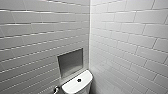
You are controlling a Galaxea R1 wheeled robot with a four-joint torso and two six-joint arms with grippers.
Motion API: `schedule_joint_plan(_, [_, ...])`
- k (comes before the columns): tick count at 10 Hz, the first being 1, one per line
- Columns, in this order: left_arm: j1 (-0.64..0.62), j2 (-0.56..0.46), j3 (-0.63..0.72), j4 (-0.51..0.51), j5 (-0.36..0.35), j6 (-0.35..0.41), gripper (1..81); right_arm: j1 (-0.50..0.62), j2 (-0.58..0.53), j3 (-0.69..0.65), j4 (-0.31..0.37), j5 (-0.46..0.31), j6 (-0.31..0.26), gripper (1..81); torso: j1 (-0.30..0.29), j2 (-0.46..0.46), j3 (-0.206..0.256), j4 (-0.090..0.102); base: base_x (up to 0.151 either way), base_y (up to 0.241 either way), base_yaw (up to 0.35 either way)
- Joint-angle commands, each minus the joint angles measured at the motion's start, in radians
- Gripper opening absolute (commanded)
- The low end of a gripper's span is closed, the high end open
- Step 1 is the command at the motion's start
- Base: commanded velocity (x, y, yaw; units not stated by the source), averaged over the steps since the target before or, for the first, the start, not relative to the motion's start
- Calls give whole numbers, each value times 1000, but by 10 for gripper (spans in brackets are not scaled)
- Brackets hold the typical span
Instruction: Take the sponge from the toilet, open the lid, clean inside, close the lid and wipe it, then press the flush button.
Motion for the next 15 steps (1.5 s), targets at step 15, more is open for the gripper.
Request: schedule_joint_plan(15, [-964,-215,467,-183,368,-168,811,55,-40,64,17,-6,3,10,2,1,-129,0,0,0,0])
